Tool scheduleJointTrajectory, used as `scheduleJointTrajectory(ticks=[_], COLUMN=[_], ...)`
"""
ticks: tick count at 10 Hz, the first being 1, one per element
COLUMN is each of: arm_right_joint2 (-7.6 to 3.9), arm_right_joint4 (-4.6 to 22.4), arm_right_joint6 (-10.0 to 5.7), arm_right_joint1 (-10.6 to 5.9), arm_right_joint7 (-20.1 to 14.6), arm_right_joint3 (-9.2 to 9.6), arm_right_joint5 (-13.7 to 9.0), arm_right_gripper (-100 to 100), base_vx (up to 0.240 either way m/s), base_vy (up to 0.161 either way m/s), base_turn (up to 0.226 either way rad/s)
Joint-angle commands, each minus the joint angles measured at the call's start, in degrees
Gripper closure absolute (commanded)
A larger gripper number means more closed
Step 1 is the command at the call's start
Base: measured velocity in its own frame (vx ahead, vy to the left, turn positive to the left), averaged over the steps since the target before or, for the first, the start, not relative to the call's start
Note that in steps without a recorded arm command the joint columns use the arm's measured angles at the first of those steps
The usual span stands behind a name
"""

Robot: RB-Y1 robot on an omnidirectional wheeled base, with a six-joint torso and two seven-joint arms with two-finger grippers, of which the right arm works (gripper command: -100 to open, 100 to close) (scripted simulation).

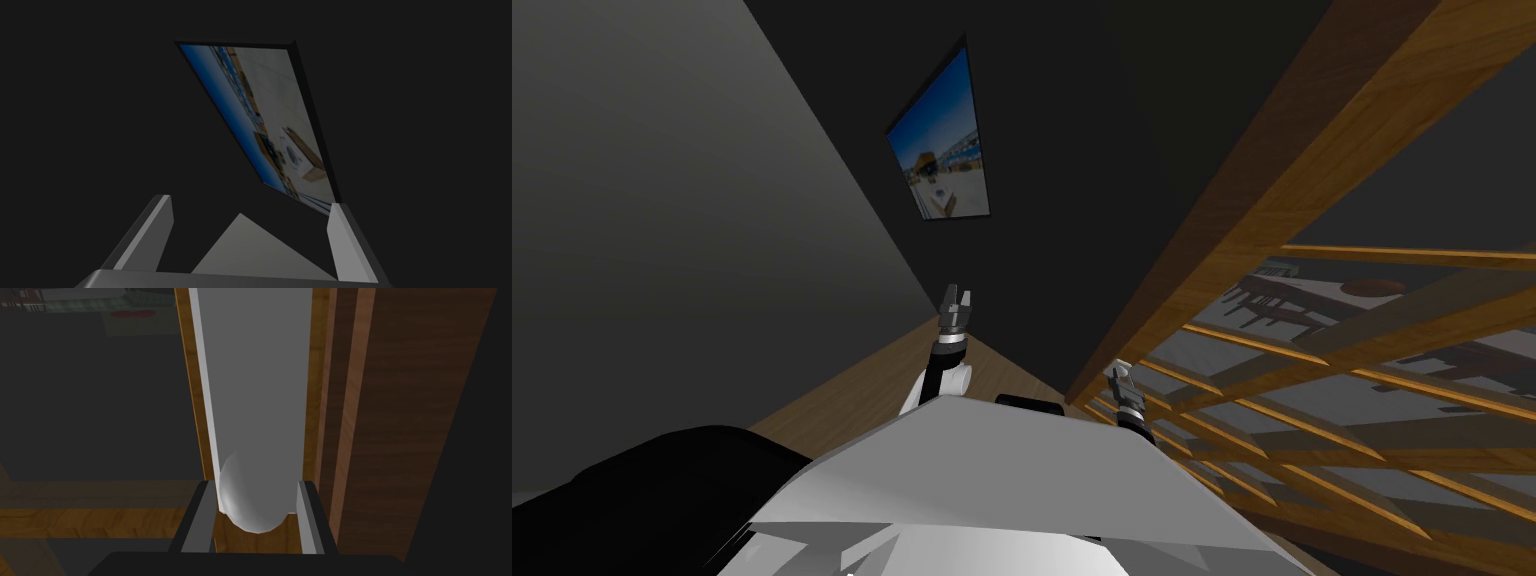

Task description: Pull the door open

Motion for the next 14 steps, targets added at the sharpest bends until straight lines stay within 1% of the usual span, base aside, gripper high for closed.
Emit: scheduleJointTrajectory(ticks=[1, 2, 3, 5, 6, 7, 8, 9, 10, 12, 13, 14], arm_right_joint2=[0.0, 0.0, -0.01, -0.01, -0.01, -0.02, -0.02, -0.02, -0.02, -0.02, -0.02, -0.02], arm_right_joint4=[0.01, 0.01, 0.05, 0.11, 0.11, 0.15, 0.15, 0.2, 0.2, 0.2, 0.25, 0.25], arm_right_joint6=[0.11, 0.11, 2.09, 4.95, 5.04, 6.73, 7.19, 9.04, 9.42, 9.42, 11.47, 12.04], arm_right_joint1=[-0.08, -0.08, -0.06, -0.15, -0.15, -0.21, -0.21, -0.27, -0.27, -0.27, -0.35, -0.35], arm_right_joint7=[-0.02, -0.02, -0.65, -1.52, -1.52, -2.13, -2.13, -2.76, -2.76, -2.76, -3.47, -3.47], arm_right_joint3=[0.03, 0.03, -0.09, -0.21, -0.21, -0.3, -0.3, -0.39, -0.39, -0.39, -0.49, -0.49], arm_right_joint5=[0.01, 0.01, -2.14, -5.18, -5.18, -7.41, -7.41, -9.71, -9.71, -9.71, -12.27, -12.43], arm_right_gripper=[100, 100, 100, 100, 100, 100, 100, 100, 100, 100, 100, 100], base_vx=[0.0, 0.0, -0.011, -0.012, -0.008, -0.009, -0.006, -0.01, -0.012, -0.008, -0.007, -0.012], base_vy=[0.0, 0.0, 0.015, 0.035, 0.024, 0.025, 0.018, 0.013, 0.014, 0.004, 0.014, 0.013], base_turn=[0.0, 0.0, -0.063, -0.065, -0.016, -0.039, -0.041, -0.047, -0.031, -0.004, -0.065, -0.065])
